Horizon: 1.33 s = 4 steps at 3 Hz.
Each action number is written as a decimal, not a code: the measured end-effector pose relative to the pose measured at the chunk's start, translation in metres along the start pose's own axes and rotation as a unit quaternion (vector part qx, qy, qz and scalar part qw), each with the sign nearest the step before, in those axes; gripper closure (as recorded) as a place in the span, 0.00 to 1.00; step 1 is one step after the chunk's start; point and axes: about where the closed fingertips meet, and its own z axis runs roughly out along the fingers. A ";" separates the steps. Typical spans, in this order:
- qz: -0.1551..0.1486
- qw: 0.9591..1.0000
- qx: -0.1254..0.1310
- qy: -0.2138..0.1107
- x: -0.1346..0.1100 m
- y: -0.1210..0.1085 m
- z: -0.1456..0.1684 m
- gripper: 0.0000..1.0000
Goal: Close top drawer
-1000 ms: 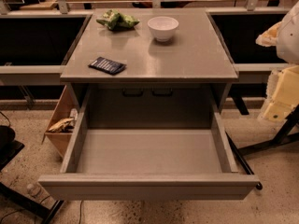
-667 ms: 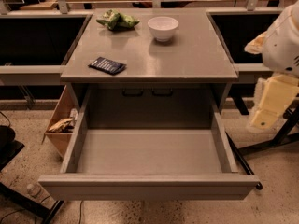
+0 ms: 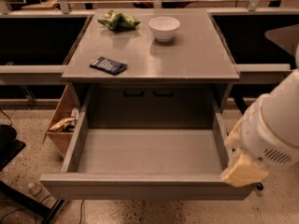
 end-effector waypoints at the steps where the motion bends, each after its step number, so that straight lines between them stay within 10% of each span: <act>1: 0.014 1.000 -0.026 0.011 0.016 0.052 0.039 0.73; 2: 0.017 0.998 -0.052 0.007 0.035 0.089 0.096 0.96; 4: 0.000 0.998 -0.063 -0.020 0.053 0.109 0.213 1.00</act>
Offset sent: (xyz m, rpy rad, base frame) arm -0.1064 0.0135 -0.2182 0.0668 0.1360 -0.0100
